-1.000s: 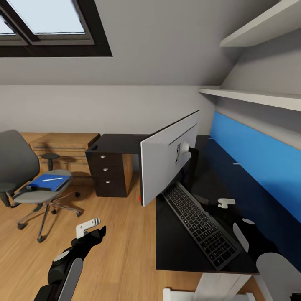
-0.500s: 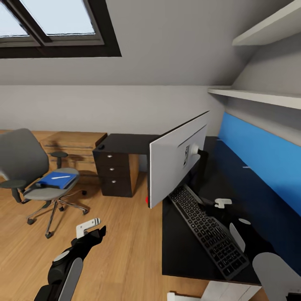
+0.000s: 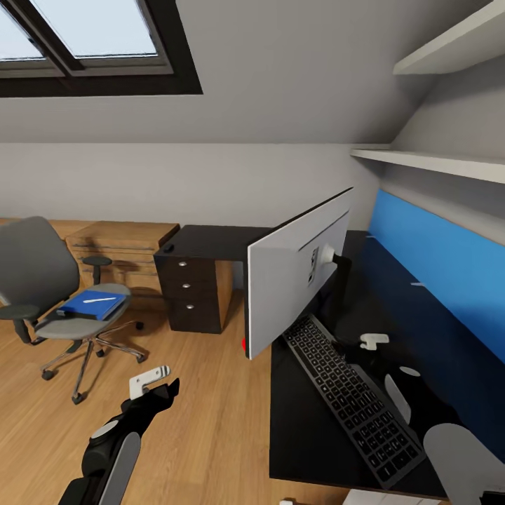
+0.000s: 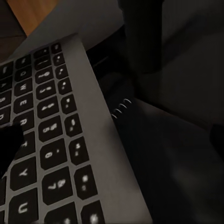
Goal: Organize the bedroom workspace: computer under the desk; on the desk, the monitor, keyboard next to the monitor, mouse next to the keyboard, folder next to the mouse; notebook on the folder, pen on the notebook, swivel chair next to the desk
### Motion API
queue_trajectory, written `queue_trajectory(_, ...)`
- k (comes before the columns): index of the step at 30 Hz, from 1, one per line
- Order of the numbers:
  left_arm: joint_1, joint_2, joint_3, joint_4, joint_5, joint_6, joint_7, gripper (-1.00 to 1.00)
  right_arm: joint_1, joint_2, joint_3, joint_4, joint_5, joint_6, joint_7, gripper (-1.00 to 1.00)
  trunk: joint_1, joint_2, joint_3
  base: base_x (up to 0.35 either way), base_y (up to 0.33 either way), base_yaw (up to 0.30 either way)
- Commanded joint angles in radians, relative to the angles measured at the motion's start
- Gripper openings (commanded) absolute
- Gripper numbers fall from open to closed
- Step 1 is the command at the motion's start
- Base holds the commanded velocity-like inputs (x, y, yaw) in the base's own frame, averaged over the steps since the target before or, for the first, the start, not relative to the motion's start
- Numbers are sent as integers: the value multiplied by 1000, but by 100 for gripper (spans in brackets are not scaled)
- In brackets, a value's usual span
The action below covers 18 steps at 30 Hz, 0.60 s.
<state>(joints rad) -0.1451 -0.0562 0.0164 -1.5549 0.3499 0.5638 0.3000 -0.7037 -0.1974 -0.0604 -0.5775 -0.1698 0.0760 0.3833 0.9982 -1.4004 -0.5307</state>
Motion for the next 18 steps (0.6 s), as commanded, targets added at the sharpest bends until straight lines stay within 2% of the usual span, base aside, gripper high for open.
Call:
queue_trajectory(1, -1, -1, 1, -2, 11, 4, 8, 100, 0, 0, -3, -1, -5, 8, 6, 100, 0, -1, -1, 1, 0, 0)
queue_trajectory(8, -1, -1, -1, -2, 11, 4, 10, 100, 0, 4, 4, 0, 89, 19, 4, 100, 4, -8, -4, 0, 0, 0)
queue_trajectory(11, 0, -1, -1, -2, 11, 4, 11, 100, 0, 4, 4, 1, 95, 20, 4, 100, 15, -29, -14, 0, 0, 0)
queue_trajectory(16, -1, -2, -2, -3, 11, 4, 7, 100, 0, 4, 4, 1, 97, 20, 3, 100, 15, -29, -14, 0, 0, 0)
queue_trajectory(18, -1, -2, -3, -3, 11, 4, 8, 100, 0, 4, 4, 1, 98, 20, 3, 100, 23, -43, -20, 0, 0, 0)
